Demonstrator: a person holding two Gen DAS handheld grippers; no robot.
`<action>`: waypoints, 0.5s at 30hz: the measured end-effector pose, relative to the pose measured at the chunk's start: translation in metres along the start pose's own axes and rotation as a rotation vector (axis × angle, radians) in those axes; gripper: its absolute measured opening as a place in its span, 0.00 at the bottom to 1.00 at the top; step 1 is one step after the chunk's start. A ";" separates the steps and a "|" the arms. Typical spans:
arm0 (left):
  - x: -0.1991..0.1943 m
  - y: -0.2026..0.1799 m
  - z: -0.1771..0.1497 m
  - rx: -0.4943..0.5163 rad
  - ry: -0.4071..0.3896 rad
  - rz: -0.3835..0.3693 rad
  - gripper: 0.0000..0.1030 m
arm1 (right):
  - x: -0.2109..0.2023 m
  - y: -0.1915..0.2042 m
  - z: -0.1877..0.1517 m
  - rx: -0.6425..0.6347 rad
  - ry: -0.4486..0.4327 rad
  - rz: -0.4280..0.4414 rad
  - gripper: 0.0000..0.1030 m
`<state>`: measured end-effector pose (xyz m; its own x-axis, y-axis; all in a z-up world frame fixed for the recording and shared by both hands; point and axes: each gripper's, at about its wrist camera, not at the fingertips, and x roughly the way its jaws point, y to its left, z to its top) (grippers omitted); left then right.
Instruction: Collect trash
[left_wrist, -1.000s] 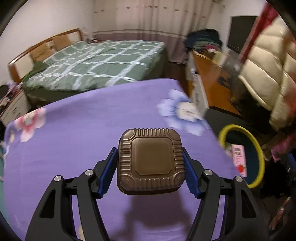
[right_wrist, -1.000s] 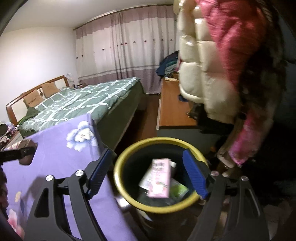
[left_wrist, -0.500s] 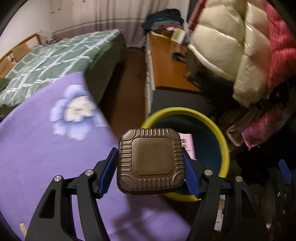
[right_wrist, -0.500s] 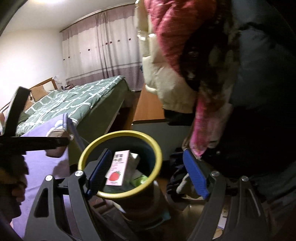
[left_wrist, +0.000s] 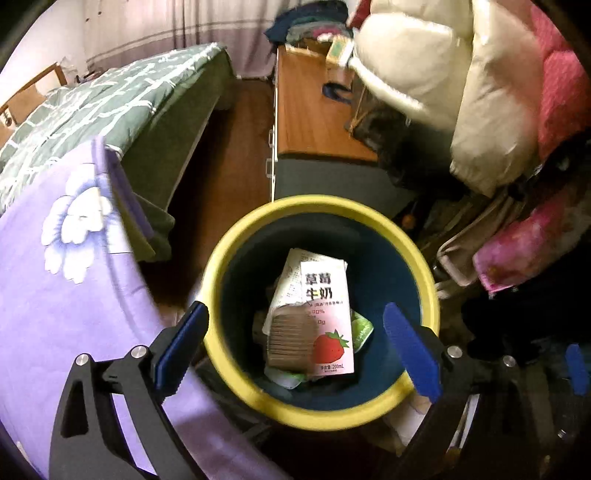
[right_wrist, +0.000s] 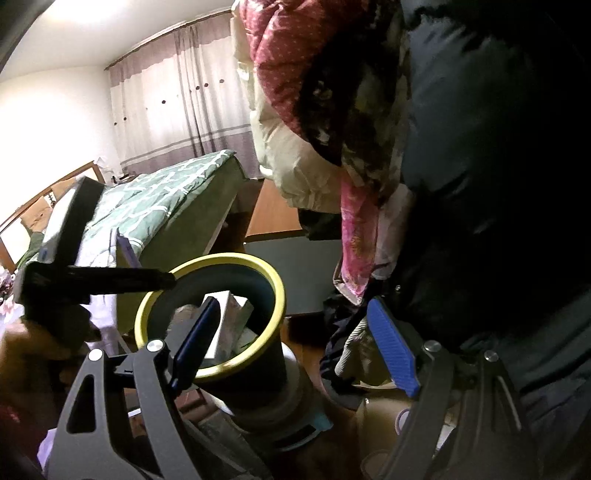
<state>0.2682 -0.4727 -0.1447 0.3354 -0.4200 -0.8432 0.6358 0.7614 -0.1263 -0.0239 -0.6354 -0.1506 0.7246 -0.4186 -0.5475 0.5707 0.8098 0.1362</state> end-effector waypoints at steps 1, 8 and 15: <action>-0.012 0.005 -0.003 -0.006 -0.026 0.003 0.91 | -0.001 0.002 0.000 -0.001 -0.003 0.006 0.75; -0.125 0.056 -0.047 -0.083 -0.245 0.029 0.95 | -0.021 0.028 -0.004 -0.054 -0.005 0.075 0.79; -0.232 0.117 -0.142 -0.171 -0.401 0.226 0.95 | -0.042 0.055 -0.009 -0.113 0.005 0.170 0.79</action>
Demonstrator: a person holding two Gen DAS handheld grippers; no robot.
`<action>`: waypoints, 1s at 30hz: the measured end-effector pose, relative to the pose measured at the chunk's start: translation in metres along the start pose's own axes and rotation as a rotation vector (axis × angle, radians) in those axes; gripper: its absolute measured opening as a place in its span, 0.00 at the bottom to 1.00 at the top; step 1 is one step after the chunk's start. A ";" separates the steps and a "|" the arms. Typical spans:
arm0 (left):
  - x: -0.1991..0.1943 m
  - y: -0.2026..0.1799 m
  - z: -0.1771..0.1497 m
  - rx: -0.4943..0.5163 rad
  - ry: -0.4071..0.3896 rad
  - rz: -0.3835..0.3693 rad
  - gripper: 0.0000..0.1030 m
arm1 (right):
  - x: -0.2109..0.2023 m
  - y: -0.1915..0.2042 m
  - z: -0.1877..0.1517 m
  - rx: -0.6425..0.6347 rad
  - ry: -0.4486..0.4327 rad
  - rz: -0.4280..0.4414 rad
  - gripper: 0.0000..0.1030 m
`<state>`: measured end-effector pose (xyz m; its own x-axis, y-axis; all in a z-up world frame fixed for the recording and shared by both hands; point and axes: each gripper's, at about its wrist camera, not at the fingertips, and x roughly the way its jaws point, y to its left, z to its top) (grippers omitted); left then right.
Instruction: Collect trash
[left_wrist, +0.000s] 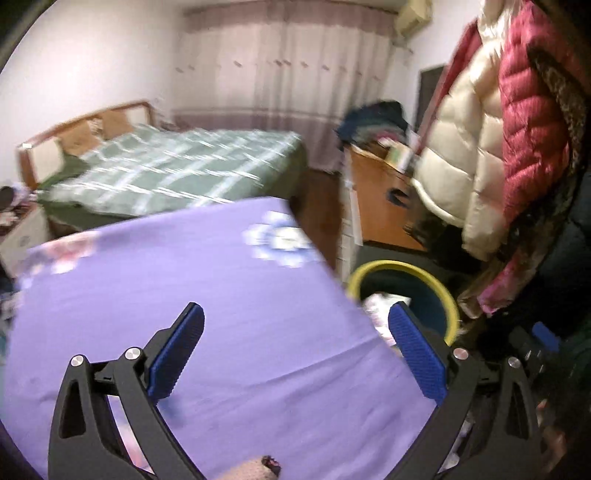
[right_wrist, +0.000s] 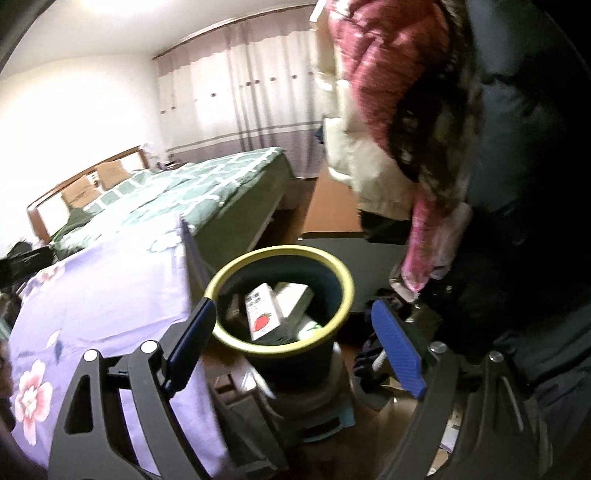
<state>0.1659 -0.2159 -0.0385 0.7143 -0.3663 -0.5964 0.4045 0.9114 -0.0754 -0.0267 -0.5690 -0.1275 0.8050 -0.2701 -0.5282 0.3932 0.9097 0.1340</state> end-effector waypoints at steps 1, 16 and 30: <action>-0.012 0.009 -0.005 -0.005 -0.010 0.024 0.95 | -0.004 0.006 -0.001 -0.011 -0.002 0.013 0.79; -0.190 0.100 -0.099 -0.126 -0.155 0.224 0.95 | -0.079 0.062 -0.006 -0.114 -0.066 0.146 0.86; -0.205 0.115 -0.105 -0.161 -0.173 0.275 0.95 | -0.083 0.084 -0.005 -0.156 -0.072 0.164 0.88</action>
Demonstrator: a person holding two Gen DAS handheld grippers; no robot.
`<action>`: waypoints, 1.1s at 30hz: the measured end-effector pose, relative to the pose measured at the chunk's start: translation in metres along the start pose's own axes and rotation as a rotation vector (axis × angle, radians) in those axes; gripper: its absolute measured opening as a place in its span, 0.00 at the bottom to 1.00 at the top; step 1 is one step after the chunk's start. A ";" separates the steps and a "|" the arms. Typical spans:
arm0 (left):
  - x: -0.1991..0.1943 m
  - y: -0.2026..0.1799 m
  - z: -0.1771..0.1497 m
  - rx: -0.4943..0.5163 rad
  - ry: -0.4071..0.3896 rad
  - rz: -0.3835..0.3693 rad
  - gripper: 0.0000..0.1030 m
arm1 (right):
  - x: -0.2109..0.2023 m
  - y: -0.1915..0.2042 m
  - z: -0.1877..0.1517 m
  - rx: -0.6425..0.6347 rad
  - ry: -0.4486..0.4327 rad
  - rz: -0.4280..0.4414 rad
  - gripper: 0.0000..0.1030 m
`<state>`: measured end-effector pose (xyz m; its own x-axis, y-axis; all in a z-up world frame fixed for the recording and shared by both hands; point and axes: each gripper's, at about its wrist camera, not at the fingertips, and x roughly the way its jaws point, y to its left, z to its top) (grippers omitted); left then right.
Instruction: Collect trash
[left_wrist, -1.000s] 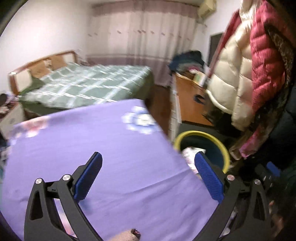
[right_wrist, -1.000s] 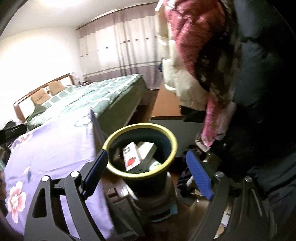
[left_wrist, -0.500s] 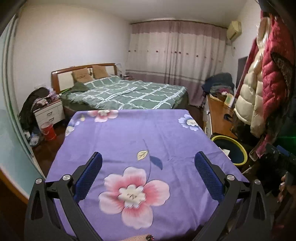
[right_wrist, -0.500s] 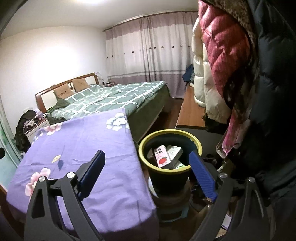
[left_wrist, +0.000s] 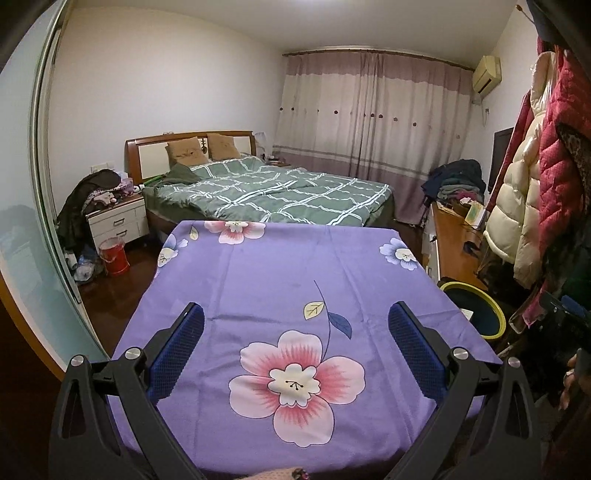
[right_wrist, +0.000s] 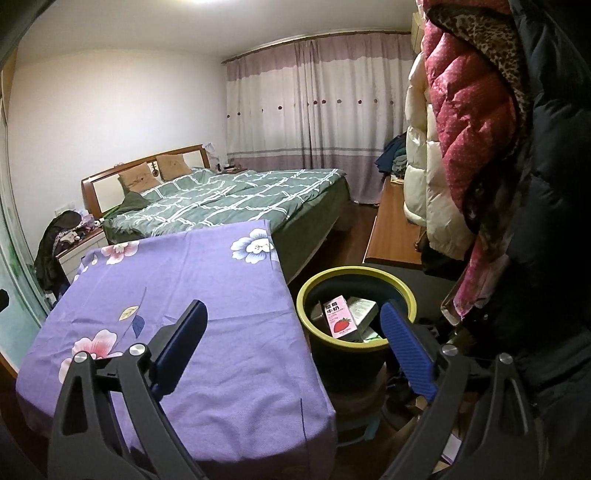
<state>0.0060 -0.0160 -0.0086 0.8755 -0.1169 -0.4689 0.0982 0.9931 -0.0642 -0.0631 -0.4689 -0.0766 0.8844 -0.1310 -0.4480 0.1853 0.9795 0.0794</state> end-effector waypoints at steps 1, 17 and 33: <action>0.001 -0.001 0.000 0.001 0.002 -0.003 0.95 | 0.000 0.000 0.000 0.001 0.000 0.001 0.88; 0.000 -0.009 0.002 0.008 -0.006 -0.004 0.95 | 0.000 -0.001 0.001 0.009 -0.005 0.004 0.88; 0.000 -0.008 0.004 0.004 -0.001 -0.030 0.95 | 0.004 0.006 0.001 0.003 0.000 0.021 0.88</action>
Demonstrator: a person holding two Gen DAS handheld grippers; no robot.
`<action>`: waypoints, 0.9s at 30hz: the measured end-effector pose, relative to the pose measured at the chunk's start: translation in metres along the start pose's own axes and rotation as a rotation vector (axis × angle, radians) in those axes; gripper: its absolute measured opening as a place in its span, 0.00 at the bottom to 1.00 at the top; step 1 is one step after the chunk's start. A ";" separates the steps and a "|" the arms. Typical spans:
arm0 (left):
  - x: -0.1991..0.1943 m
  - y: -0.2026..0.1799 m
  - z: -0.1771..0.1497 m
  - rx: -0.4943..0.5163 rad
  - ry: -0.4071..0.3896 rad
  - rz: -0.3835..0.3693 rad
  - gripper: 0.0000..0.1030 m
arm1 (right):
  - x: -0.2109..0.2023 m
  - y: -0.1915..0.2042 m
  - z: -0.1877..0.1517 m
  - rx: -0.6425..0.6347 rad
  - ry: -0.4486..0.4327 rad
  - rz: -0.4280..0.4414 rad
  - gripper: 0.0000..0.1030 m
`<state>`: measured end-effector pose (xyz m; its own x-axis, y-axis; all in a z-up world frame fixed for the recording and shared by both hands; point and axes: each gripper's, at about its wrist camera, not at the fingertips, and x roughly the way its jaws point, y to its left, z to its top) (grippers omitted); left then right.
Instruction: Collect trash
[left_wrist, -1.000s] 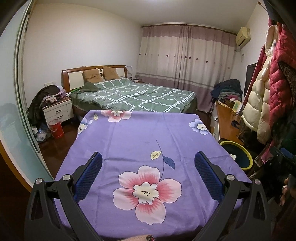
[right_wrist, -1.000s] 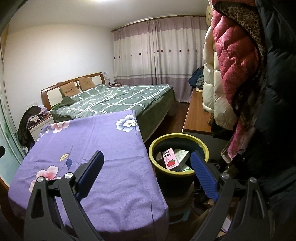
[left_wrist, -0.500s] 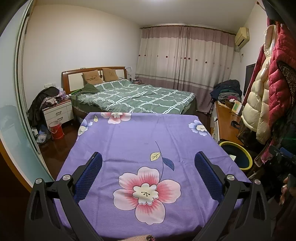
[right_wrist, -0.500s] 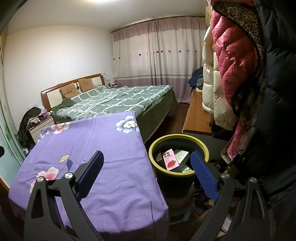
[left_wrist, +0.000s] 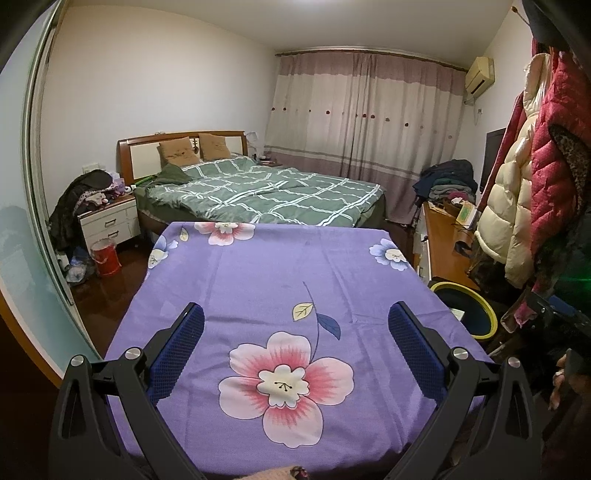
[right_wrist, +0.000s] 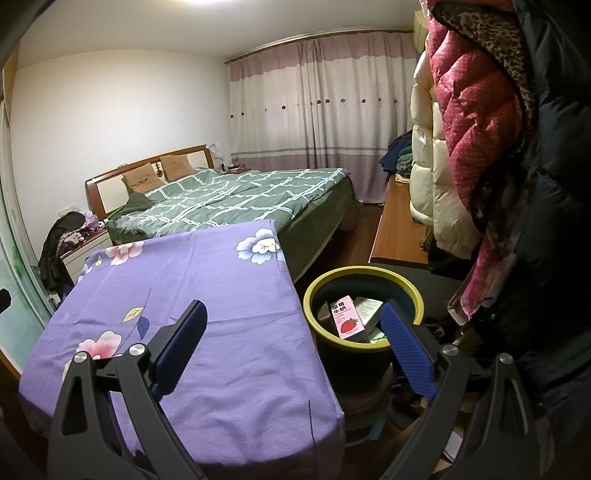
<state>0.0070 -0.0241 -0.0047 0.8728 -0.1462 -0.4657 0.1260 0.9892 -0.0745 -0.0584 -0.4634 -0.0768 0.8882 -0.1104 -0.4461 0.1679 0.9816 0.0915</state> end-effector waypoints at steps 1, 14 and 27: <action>0.000 0.000 0.000 0.000 0.001 0.003 0.95 | 0.000 0.000 0.000 0.000 0.000 0.000 0.88; 0.003 -0.002 -0.002 0.010 0.002 0.010 0.95 | 0.002 0.003 -0.001 -0.003 0.005 0.002 0.88; 0.007 -0.003 -0.004 0.006 0.012 0.004 0.95 | 0.009 0.009 -0.004 -0.011 0.017 0.007 0.88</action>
<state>0.0106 -0.0280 -0.0108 0.8677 -0.1421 -0.4764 0.1250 0.9898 -0.0676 -0.0507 -0.4545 -0.0834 0.8817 -0.1010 -0.4609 0.1569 0.9840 0.0847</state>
